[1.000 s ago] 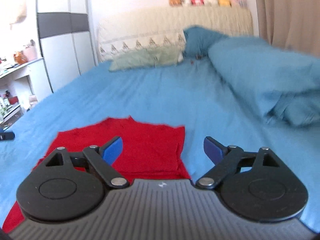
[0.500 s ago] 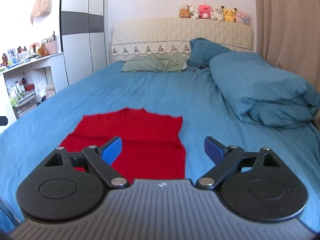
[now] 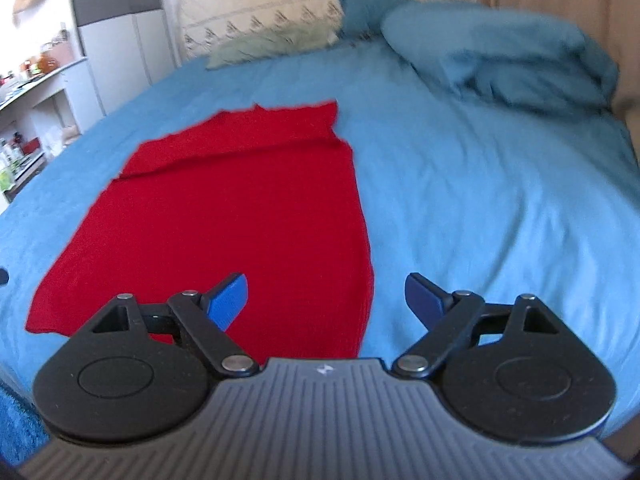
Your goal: Fold small clothes
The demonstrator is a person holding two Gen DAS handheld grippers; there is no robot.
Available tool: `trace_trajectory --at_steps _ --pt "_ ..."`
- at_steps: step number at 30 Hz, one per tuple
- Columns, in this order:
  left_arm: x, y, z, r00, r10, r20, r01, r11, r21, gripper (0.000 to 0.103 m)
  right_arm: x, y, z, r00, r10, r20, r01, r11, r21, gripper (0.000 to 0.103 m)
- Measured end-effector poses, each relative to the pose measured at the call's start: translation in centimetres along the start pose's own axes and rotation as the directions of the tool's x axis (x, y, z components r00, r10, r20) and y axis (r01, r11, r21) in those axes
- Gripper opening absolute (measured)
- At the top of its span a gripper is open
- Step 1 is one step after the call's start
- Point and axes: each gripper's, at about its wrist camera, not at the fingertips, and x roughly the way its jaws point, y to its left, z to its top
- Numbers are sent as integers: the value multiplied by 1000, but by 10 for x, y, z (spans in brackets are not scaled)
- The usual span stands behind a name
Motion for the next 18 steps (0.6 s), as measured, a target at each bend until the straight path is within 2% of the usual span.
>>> trace_trajectory --at_steps 5,7,10,13,18 --pt "22 14 -12 997 19 -71 -22 999 -38 63 24 -2 -19 998 -32 -58 34 999 32 91" --pt "28 15 -17 996 24 -91 -27 999 -32 60 32 -1 -23 996 -43 -77 46 998 32 88" --pt "34 14 -21 995 31 -92 -34 999 -32 60 39 -1 -30 994 -57 -90 60 998 36 87" --pt "35 15 -21 996 29 -90 -33 998 -46 60 47 -2 -32 992 -50 -114 55 997 47 76" --pt "42 14 -23 994 36 -106 -41 998 -40 59 52 -2 -32 992 -54 -116 61 996 57 71"
